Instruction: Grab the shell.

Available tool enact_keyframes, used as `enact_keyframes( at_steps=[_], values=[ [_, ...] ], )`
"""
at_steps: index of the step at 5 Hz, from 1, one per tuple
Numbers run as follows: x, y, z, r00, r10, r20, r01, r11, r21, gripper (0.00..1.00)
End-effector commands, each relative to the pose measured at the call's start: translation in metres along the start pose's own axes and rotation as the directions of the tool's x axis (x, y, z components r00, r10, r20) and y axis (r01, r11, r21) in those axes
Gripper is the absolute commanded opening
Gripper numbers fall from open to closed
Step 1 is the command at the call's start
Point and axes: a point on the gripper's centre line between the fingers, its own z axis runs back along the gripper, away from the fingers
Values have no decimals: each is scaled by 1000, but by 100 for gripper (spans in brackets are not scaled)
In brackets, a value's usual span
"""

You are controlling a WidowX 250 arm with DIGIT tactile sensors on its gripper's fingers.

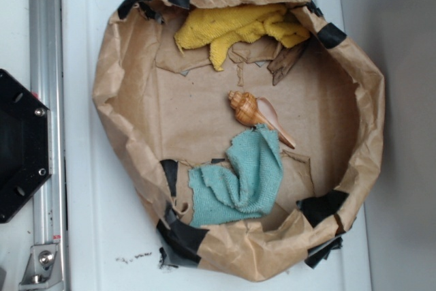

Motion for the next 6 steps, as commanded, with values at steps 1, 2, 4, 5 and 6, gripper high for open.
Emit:
enact_keyframes(
  at_steps=[1,2,4,5,6],
  values=[
    [0,0,0,1000,0,0,0,1000,0,100],
    [48,28,-32,970,-239,44,242,965,-96,100],
    [119,66,-83,898,-422,126,434,896,-92,100],
    [134,71,-123,875,-473,107,479,877,-43,100],
    [137,71,-172,849,-524,73,527,849,-31,100]
  ],
)
